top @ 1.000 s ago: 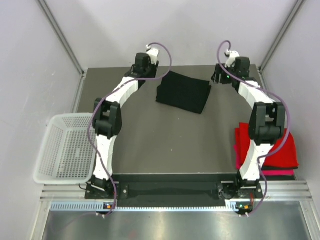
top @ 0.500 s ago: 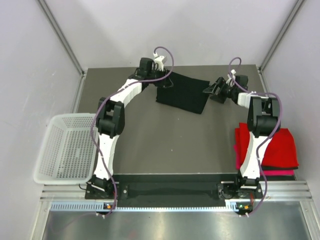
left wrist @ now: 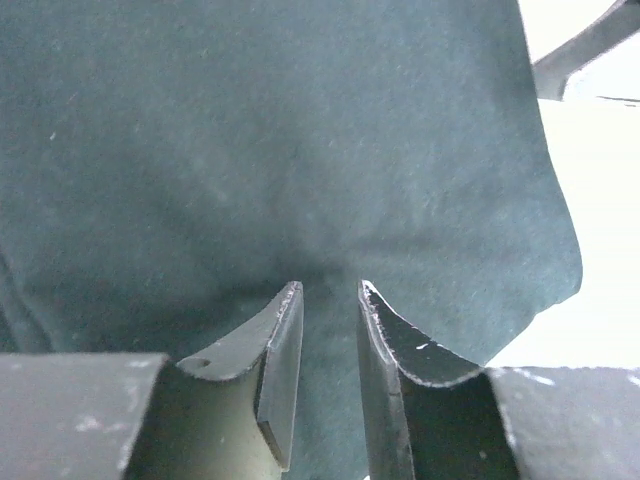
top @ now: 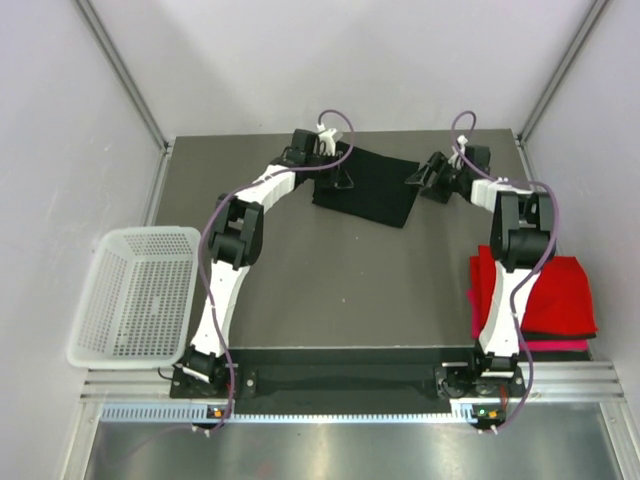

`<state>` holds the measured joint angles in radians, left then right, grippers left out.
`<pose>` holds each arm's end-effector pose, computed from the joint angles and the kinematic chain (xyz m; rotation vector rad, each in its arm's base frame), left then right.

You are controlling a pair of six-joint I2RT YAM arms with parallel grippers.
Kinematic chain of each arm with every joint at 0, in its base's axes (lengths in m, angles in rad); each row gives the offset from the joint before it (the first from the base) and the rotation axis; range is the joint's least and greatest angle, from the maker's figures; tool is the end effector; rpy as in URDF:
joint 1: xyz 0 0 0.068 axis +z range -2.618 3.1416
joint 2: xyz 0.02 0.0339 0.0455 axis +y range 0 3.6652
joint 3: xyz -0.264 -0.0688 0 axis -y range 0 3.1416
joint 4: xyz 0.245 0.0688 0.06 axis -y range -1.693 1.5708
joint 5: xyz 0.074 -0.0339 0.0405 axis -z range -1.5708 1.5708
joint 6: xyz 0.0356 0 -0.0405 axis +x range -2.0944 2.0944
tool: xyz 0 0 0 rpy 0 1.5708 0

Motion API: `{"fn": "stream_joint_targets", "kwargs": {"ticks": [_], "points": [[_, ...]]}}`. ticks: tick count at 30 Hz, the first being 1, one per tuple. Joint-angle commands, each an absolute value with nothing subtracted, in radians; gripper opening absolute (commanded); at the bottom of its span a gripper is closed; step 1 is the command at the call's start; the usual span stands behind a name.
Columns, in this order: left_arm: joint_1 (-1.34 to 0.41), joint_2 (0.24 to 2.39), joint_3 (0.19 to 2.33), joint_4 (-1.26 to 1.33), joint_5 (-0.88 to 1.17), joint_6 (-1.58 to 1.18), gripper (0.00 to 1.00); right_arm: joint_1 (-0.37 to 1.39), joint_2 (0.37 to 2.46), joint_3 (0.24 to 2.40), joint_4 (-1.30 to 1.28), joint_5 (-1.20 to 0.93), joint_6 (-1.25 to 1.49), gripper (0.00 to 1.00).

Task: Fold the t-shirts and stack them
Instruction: Neatly place the folded tshirt to the corner

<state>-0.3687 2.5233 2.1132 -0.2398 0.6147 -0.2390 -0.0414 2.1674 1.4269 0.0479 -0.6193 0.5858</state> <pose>0.5204 -0.2231 0.1615 0.4973 2.2134 -1.0113 0.4694 0.0012 0.1451 0.3759 2.2650 0.9864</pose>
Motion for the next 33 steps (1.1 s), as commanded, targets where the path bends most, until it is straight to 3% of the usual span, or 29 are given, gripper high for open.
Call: {"fn": "stream_joint_targets", "kwargs": {"ticks": [1,10,23,33], "points": [[-0.374,2.548,2.155,-0.221,0.650,-0.261,0.33,-0.008,2.196,1.511,-0.093,-0.492,0.477,0.72],[-0.373,2.562,2.161,-0.221,0.670,-0.271,0.32,0.100,2.241,1.556,-0.141,-0.394,0.489,0.73],[-0.373,2.562,2.169,-0.225,0.673,-0.279,0.31,0.109,2.256,1.525,-0.124,-0.403,0.528,0.72],[-0.373,2.546,2.151,-0.236,0.655,-0.259,0.31,0.140,2.327,1.560,-0.109,-0.472,0.598,0.64]]}}
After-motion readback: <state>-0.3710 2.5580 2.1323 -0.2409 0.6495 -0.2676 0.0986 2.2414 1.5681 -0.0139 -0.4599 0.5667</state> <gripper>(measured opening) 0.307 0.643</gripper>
